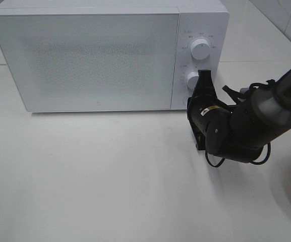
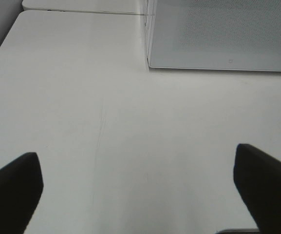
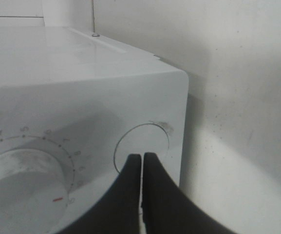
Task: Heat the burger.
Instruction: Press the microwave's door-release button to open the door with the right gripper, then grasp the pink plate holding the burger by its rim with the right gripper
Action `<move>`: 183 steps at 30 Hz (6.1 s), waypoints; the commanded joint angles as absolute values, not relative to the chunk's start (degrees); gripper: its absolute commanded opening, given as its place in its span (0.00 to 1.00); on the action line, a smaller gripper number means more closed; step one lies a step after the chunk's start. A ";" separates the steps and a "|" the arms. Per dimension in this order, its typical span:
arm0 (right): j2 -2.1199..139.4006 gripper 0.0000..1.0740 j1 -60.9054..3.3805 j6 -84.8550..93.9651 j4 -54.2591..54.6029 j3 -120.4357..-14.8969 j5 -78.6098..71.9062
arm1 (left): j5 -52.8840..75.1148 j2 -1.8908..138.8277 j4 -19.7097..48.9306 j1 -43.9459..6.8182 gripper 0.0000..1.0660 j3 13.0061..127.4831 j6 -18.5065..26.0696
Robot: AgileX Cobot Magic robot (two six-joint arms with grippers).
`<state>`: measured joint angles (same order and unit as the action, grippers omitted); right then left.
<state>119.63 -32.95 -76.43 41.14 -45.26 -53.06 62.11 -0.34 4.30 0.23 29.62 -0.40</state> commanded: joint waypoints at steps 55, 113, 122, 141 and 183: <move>123.70 0.00 -27.50 -70.93 41.25 -57.52 -60.16 | 61.36 -1.26 4.47 -0.11 0.94 29.56 -0.40; 91.56 0.02 -28.02 -34.21 14.90 -39.65 -1.78 | 61.36 -1.26 4.47 -0.11 0.94 29.56 -0.40; 83.71 0.03 -28.02 -24.29 6.59 -39.65 16.62 | 61.36 -1.26 4.47 -0.11 0.94 29.56 -0.40; 75.75 0.21 -28.02 -4.64 4.13 -39.65 42.28 | 61.36 -1.26 4.47 -0.11 0.94 29.56 -0.40; 78.04 0.73 -6.02 -10.08 -7.05 -34.49 33.80 | 61.36 -1.26 4.47 -0.11 0.94 29.56 -0.40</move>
